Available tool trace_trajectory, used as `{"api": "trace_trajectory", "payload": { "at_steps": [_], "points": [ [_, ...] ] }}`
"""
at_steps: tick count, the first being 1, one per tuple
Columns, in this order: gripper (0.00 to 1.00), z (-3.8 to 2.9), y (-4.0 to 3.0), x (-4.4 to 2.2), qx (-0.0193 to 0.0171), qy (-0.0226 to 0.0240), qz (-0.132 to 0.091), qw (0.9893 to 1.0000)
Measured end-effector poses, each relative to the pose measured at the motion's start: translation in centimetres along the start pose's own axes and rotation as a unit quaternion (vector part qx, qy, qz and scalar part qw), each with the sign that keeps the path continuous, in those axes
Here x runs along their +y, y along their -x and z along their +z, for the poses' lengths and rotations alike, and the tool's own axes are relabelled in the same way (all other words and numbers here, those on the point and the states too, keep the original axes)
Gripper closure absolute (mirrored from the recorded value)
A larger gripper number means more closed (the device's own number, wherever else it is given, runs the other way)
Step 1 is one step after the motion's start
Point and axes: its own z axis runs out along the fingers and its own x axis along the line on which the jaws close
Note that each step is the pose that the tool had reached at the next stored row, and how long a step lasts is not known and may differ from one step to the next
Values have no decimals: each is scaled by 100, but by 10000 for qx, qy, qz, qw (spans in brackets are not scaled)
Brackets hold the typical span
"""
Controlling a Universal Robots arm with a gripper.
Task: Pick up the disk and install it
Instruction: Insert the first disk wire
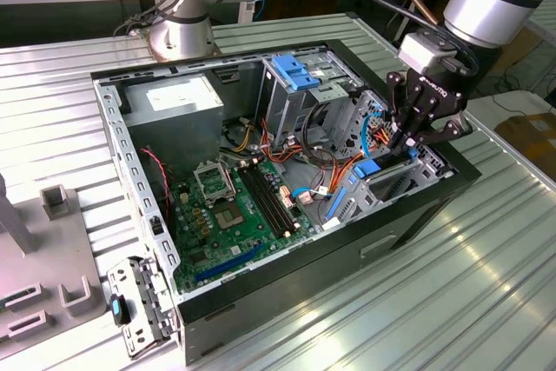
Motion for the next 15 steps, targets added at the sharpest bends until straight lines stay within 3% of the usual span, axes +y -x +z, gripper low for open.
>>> {"api": "trace_trajectory", "payload": {
  "at_steps": [4, 5, 7, 8, 15],
  "points": [
    [83, -25, -1, 1, -4, 0, 4, 10000],
    [83, -27, -6, 1, -30, 0, 4, 10000],
    [83, -25, -31, 1, -168, 1, -3, 9999],
    [83, -25, -38, 1, -201, 1, -4, 9998],
    [83, -23, -81, 1, -204, 1, -4, 9998]
  ]
}}
